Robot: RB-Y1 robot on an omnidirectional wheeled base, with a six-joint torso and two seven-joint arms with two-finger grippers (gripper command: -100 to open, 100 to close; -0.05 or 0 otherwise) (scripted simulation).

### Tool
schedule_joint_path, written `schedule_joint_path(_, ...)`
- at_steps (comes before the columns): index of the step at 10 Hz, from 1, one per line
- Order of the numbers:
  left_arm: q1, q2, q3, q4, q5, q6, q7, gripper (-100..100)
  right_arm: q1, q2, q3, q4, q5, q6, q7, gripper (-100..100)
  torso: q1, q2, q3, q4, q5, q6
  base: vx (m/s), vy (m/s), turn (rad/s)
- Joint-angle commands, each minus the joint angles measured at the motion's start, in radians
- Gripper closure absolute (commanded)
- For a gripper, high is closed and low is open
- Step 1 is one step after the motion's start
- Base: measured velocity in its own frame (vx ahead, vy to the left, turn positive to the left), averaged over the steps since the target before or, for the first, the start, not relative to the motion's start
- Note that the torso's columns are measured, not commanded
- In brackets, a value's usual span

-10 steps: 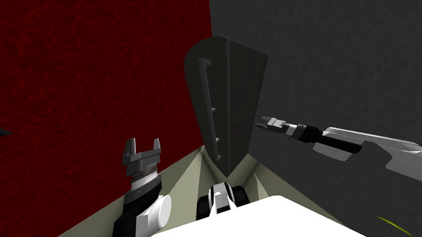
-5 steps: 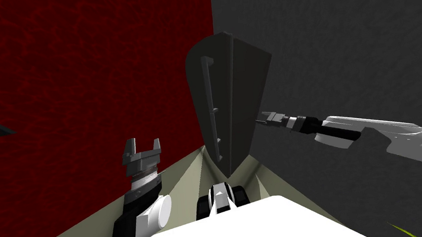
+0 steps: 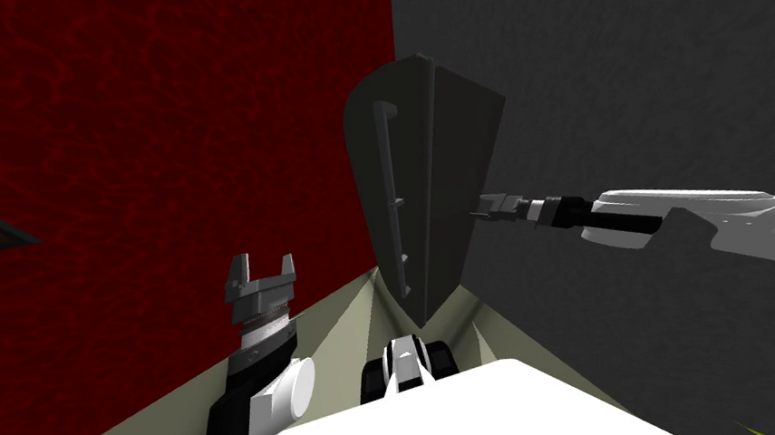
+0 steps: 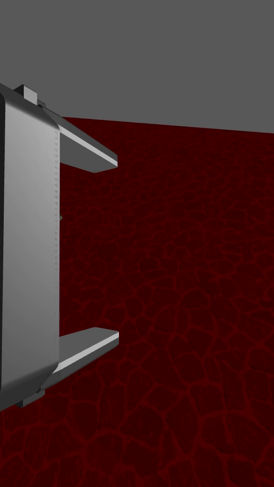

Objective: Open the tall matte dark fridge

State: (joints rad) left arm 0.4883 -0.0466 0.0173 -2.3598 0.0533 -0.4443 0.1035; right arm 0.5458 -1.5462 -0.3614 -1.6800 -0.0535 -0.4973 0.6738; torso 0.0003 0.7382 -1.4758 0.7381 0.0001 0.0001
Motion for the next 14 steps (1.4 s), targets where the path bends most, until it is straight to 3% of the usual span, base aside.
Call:
schedule_joint_path(1,0.000,0.000,0.000,0.000,0.000,0.000,0.000,0,-0.011,-0.080,-0.018,0.038,0.002,0.005,0.025,-100,0.000,0.000,0.000,0.000,0.000,0.000,0.007,0.017,0.031)
schedule_joint_path(3,0.000,0.000,0.000,0.000,0.000,0.000,0.000,0,-0.011,-0.137,-0.018,0.038,0.002,0.005,0.025,-100,0.000,0.000,0.000,0.000,0.000,0.000,0.002,0.012,0.009)
schedule_joint_path(4,0.000,0.000,0.000,0.000,0.000,0.000,0.000,0,-0.015,-0.170,-0.040,0.074,0.005,0.005,0.044,-100,0.000,0.000,0.000,0.000,0.000,0.000,0.000,0.017,0.027)
schedule_joint_path(6,0.000,0.000,0.000,0.000,0.000,0.000,0.000,0,-0.015,-0.222,-0.040,0.074,0.005,0.005,0.044,-100,0.000,0.000,0.000,0.000,0.000,0.000,-0.003,0.013,0.008)
schedule_joint_path(7,0.000,0.000,0.000,0.000,0.000,0.000,0.000,0,-0.015,-0.222,-0.040,0.074,0.005,0.005,0.044,-100,-0.001,0.000,0.000,0.000,0.000,0.000,0.000,0.000,0.000)
schedule_joint_path(8,0.000,0.000,0.000,0.000,0.000,0.000,0.000,0,-0.020,-0.264,-0.060,0.110,0.008,0.006,0.061,-100,-0.001,0.000,0.000,0.000,-0.001,0.000,-0.006,0.012,0.024)
schedule_joint_path(10,0.000,0.000,0.000,0.000,0.000,0.000,0.000,0,-0.020,-0.303,-0.060,0.110,0.008,0.006,0.061,-100,0.000,0.000,0.000,0.000,0.000,0.000,-0.006,0.011,0.006)
schedule_joint_path(11,0.000,0.000,0.000,0.000,0.000,0.000,0.000,0,-0.025,-0.347,-0.080,0.147,0.011,0.007,0.077,-100,0.000,0.000,0.000,0.000,0.000,0.000,-0.015,0.015,0.017)
schedule_joint_path(14,0.000,0.000,0.000,0.000,0.000,0.000,0.000,0,-0.031,-0.448,-0.100,0.183,0.014,0.009,0.091,-100,0.000,0.000,0.000,0.000,0.000,0.000,-0.020,0.018,0.011)
